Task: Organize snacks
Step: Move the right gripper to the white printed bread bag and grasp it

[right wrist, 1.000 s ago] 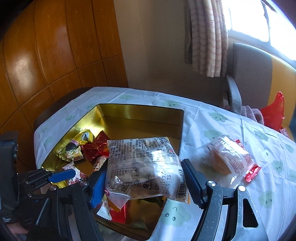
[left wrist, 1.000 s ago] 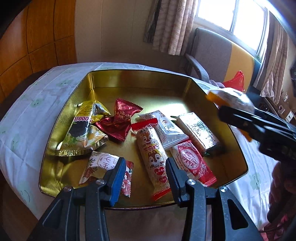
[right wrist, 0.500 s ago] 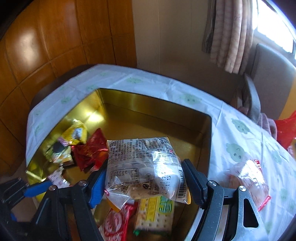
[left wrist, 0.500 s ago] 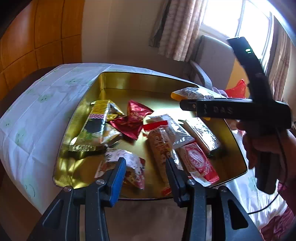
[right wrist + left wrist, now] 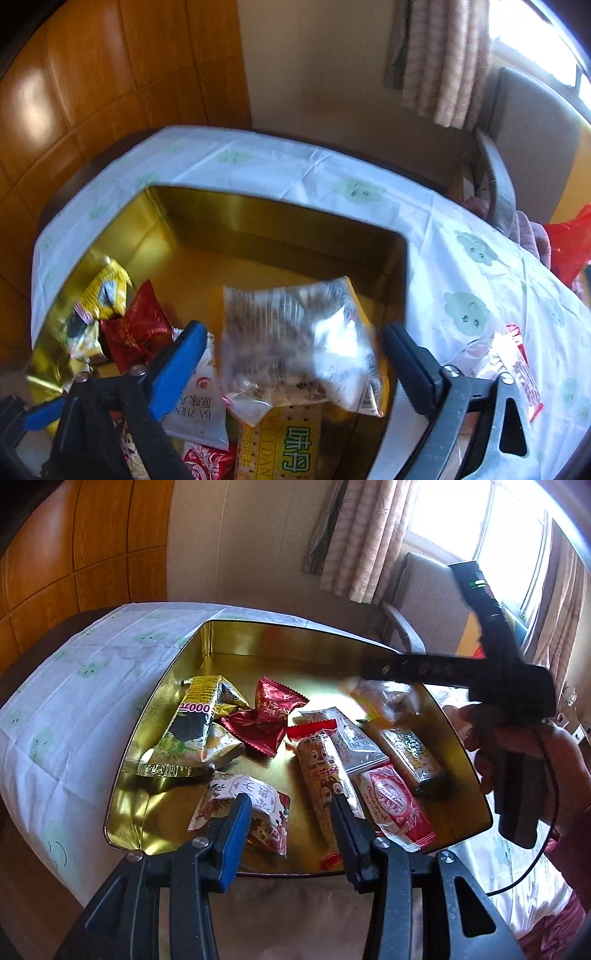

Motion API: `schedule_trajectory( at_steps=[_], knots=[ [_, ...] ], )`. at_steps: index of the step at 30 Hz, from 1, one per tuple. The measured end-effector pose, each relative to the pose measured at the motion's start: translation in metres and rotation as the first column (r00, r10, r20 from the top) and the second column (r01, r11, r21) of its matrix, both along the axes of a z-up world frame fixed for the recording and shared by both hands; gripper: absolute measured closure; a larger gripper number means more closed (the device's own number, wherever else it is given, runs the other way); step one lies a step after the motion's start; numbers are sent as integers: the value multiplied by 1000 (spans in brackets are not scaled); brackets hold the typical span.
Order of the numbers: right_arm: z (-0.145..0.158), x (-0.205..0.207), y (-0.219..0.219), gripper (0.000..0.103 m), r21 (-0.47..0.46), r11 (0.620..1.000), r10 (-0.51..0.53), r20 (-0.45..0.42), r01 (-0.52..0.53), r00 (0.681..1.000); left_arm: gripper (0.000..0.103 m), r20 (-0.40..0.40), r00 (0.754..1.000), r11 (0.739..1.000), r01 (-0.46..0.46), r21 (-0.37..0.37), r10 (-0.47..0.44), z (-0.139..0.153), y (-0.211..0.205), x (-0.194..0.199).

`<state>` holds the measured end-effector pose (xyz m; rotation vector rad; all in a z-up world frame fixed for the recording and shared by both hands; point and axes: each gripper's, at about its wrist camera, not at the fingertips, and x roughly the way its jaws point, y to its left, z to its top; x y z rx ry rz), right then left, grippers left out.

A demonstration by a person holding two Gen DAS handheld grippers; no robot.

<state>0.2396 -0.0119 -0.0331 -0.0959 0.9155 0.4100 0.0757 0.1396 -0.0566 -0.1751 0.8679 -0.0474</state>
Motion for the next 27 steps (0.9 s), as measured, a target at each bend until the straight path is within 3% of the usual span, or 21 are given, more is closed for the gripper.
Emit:
schedule_trajectory(
  at_steps=[4, 10, 24, 27],
  knots=[
    [16, -13, -26, 0, 113, 992, -63, 52, 57, 997, 58, 5, 1000, 1000, -5, -4, 5, 1, -3, 0],
    [23, -45, -71, 0, 175, 970, -185, 89, 167, 979, 58, 13, 1000, 1000, 12, -6, -12, 5, -13, -2],
    [-23, -124, -168, 0, 118, 938, -331, 13, 327, 944, 51, 28, 996, 996, 83, -12, -82, 8, -46, -14],
    [-32, -126, -179, 6, 82, 943, -323, 0, 322, 946, 51, 35, 995, 995, 90, -29, -89, 10, -51, -16]
  ],
)
